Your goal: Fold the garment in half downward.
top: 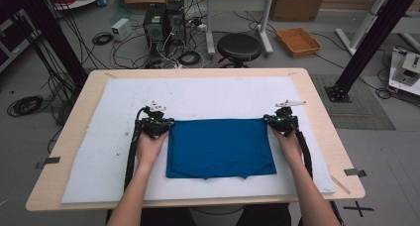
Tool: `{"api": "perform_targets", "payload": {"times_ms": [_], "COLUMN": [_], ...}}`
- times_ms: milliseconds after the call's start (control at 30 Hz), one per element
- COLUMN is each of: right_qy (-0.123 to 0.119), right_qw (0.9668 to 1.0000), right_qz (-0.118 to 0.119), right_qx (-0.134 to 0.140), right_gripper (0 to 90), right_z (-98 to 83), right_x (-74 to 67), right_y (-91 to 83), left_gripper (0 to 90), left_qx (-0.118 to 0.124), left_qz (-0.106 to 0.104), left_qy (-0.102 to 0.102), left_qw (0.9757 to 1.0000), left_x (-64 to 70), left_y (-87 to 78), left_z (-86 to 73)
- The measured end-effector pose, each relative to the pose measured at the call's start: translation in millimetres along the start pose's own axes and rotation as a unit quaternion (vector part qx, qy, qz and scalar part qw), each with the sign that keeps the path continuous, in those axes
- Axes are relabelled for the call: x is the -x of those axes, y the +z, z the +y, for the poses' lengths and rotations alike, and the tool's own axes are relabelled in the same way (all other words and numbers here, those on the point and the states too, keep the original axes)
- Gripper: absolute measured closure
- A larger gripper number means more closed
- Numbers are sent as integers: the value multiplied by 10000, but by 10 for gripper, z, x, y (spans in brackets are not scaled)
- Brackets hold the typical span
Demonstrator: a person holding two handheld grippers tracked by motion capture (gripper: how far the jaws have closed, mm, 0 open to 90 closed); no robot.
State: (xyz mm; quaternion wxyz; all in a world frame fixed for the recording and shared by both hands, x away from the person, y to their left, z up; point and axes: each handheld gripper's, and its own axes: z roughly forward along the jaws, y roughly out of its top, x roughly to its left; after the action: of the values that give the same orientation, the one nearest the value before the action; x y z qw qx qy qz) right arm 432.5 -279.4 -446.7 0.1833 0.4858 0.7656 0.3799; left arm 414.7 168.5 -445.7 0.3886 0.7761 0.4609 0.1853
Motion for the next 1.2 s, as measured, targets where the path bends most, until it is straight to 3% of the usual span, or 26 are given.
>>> {"api": "perform_targets", "payload": {"times_ms": [100, 200, 300, 433, 500, 600, 800, 933, 1200], "right_qy": [-46, -75, 17, 3, 41, 49, 90, 187, 181], "right_qw": [10000, 9998, 9993, 9983, 9973, 9962, 9946, 9941, 9937], "right_qz": [-17, -106, -63, 71, 119, 115, -17, -42, -82], "right_qx": [30, 140, 366, 586, 724, 857, 1032, 1067, 1105], "right_gripper": [857, 716, 615, 499, 479, 437, 401, 389, 386], "right_z": [4, 23, 36, 5, -25, -66, -152, -149, -161], "right_x": [-15, -34, -46, -78, -79, -76, -34, 15, 20], "right_y": [-10, -82, -224, -471, -602, -747, -906, -938, -974], "left_gripper": [849, 652, 527, 452, 448, 419, 362, 350, 350], "left_qx": [67, 233, 484, 693, 796, 915, 1114, 1108, 1182], "left_qz": [59, 209, 278, 193, 145, 8, -223, -168, -127], "left_qy": [3, 48, 195, 336, 422, 363, 284, 440, 424], "left_qw": [10000, 9995, 9983, 9968, 9958, 9951, 9931, 9927, 9920], "left_x": [14, 36, 88, 192, 222, 228, 222, 248, 237], "left_y": [-26, -111, -290, -577, -698, -815, -892, -878, -920], "left_z": [12, 40, 53, -15, -62, -97, -128, -126, -137]}}
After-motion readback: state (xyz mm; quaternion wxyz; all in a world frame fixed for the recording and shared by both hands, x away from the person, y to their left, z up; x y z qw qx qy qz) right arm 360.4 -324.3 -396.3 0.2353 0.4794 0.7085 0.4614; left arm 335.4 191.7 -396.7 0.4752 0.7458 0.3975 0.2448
